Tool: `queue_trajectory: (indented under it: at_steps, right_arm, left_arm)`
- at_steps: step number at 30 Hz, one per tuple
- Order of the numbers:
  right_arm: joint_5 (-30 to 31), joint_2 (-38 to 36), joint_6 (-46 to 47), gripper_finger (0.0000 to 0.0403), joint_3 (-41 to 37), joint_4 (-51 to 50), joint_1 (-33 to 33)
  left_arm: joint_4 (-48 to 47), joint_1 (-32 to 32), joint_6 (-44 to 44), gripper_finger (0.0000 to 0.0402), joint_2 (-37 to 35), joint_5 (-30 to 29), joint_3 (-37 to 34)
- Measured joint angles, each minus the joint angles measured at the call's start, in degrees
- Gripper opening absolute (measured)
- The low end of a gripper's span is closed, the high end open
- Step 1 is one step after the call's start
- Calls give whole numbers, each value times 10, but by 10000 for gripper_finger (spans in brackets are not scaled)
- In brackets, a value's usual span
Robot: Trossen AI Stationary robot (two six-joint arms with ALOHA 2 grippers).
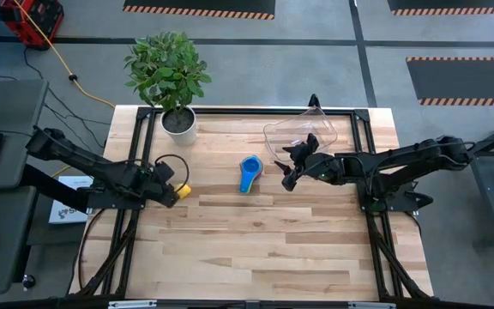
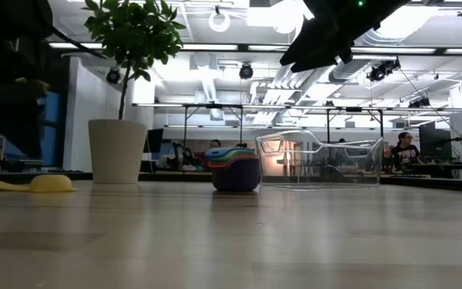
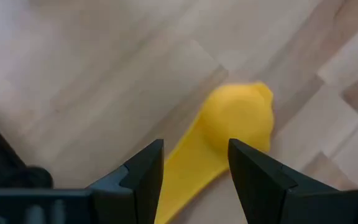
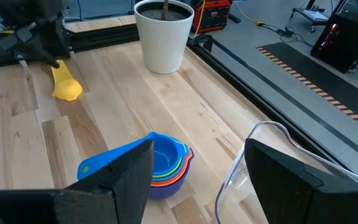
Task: Nest measuring cups in basket
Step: Stack the yellow measuring cup on top of the blue measuring cup
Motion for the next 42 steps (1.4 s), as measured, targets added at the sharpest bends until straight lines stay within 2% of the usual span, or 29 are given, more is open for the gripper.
queue_trajectory:
  at_steps: [5, 17, 22, 28, 38, 42]
  right_arm:
    - [0, 0, 4, 243, 0, 4, 0]
    - [-1, 0, 4, 243, 0, 4, 0]
    - [-5, 0, 4, 243, 0, 4, 0]
    - [-14, 0, 10, 243, 0, 4, 0]
    - [-20, 0, 10, 243, 0, 3, 0]
    - [-23, 1, 10, 243, 0, 3, 0]
  left_arm:
    - [-4, 0, -1, 170, 33, 50, 0]
    - [-2, 27, 26, 170, 164, 67, 4]
    - [-2, 28, 40, 170, 193, 70, 9]
    - [8, 28, 52, 170, 205, 148, 18]
    - [207, 28, 143, 170, 207, 167, 29]
    - [241, 31, 161, 170, 207, 155, 30]
